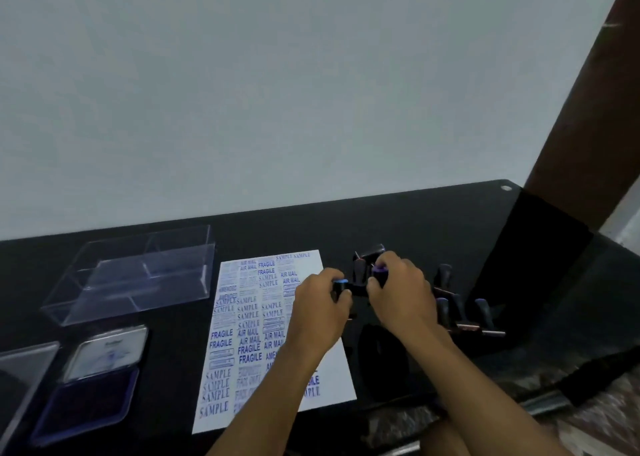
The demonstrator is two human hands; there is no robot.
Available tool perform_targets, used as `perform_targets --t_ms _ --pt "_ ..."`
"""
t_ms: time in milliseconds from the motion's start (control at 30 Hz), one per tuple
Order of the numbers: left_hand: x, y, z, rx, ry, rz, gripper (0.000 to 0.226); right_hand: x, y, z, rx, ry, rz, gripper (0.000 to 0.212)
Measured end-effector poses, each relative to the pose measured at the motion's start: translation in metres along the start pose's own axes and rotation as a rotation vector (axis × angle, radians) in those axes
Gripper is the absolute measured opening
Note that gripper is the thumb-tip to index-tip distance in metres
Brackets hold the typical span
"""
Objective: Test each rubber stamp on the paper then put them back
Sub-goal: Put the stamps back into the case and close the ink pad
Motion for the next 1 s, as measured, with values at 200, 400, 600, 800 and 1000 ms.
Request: perform_targets --t_ms 200,400,600,800,1000 --pt "0.058 -0.113 0.009 -0.267 0.037 -0.021 0.023 0.092 0.056 0.017 0.111 -0.227 -0.207 0.012" --pt "0.134 -0.22 -0.024 -0.421 0.016 -0.283 0.022 0.19 0.112 0.01 0.166 -0.413 -0.365 0.01" --pt "0.189 -0.235 -0.066 -0.226 -0.055 -0.522 0.027 0.252 0.166 -0.009 0.21 -0.5 -0.346 0.01" --pt "0.221 -0.216 -0.083 0.009 -0.109 -0.694 0.025 0.264 0.213 -0.022 0.307 -0.543 -0.01 0.017" --pt "0.227 -0.205 -0.092 0.165 -0.123 -0.918 0.022 0.262 0.238 -0.033 0.351 -0.516 0.205 0.019"
Point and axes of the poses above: each hand's wrist, its own z-axis away from the middle knuckle, its own y-axis out of the palm, x = y × z, the point moved 6 cm from there along -z, towards the middle knuckle, and after that the axes turned 6 degrees about -z, right-handed, at the moved point
